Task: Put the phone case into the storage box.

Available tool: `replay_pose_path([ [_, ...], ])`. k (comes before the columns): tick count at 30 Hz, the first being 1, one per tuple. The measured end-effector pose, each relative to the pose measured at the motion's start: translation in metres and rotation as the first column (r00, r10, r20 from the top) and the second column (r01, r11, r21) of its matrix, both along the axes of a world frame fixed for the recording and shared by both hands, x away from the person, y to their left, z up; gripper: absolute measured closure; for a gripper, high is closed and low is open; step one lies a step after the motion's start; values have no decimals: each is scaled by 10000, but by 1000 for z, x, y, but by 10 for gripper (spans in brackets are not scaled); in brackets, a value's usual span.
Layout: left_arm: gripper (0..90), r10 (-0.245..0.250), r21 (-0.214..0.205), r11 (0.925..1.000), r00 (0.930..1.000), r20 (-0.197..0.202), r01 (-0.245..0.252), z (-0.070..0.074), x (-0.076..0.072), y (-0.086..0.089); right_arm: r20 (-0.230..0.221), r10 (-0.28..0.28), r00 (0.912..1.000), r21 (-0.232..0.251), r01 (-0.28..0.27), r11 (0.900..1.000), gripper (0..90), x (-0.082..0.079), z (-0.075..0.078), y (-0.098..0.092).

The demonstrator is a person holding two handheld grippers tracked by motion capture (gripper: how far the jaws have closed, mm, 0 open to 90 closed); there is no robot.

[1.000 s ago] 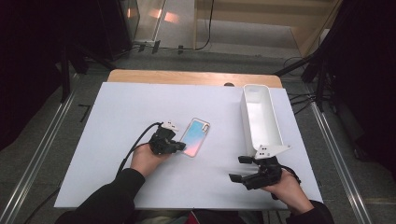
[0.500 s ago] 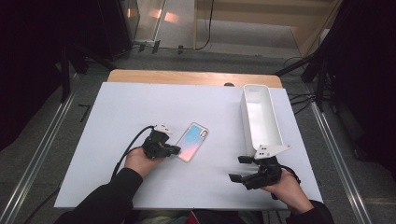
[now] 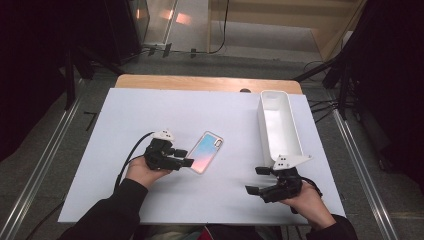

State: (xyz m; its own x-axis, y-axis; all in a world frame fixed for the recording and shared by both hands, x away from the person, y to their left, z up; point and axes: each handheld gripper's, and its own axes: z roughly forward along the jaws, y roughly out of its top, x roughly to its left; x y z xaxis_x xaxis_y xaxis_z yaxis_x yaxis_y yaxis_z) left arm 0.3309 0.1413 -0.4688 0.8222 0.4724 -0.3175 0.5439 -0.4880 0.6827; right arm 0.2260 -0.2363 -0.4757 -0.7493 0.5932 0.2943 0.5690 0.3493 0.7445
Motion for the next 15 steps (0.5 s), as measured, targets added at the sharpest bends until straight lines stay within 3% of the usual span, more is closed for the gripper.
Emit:
replay_pose_path([
  [5,414,-43,-248,9997,9999,-112,40,5,-6,11,7,-31,10000,-5,31,10000,173,0,0,0],
  [8,414,-33,-608,9981,9998,-182,22,8,-11,19,9,-35,10000,-28,35,10000,173,0,0,0],
  [15,385,9,-704,9975,9999,-161,-21,11,-21,31,16,-31,10000,-35,31,10000,173,0,0,0],
])
